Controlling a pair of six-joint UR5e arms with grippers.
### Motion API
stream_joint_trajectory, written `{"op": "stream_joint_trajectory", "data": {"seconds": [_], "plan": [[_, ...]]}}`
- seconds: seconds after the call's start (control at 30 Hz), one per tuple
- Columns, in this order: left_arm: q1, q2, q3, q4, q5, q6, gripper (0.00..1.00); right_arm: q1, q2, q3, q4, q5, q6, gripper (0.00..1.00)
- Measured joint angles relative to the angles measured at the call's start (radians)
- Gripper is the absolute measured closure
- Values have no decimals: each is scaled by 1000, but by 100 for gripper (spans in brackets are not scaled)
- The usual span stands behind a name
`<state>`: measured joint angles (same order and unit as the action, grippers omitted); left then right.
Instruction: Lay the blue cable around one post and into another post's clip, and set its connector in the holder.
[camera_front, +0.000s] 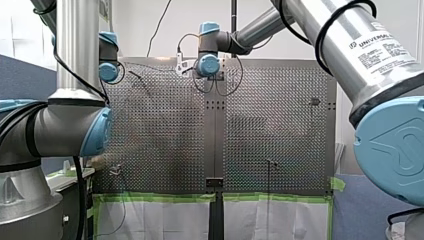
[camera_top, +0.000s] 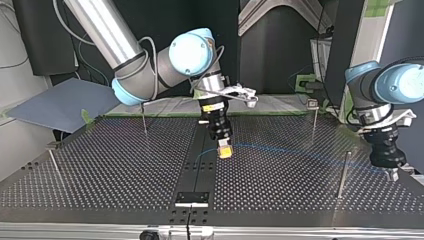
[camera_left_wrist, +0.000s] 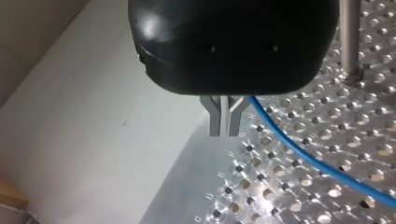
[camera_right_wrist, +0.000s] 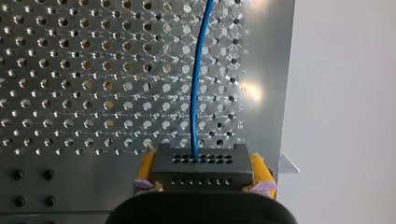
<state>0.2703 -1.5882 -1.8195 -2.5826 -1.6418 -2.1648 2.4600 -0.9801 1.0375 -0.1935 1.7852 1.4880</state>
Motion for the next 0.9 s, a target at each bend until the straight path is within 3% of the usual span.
{"op": "stream_joint_trajectory", "data": {"seconds": [0.3, 0.9], "plan": [[-1, -31, 2, 2, 29, 13, 91, -3, 14, 0, -4, -24, -12, 100], [-32, -91, 10, 5, 65, 29, 91, -19, 33, 0, -2, -26, -9, 100]]}}
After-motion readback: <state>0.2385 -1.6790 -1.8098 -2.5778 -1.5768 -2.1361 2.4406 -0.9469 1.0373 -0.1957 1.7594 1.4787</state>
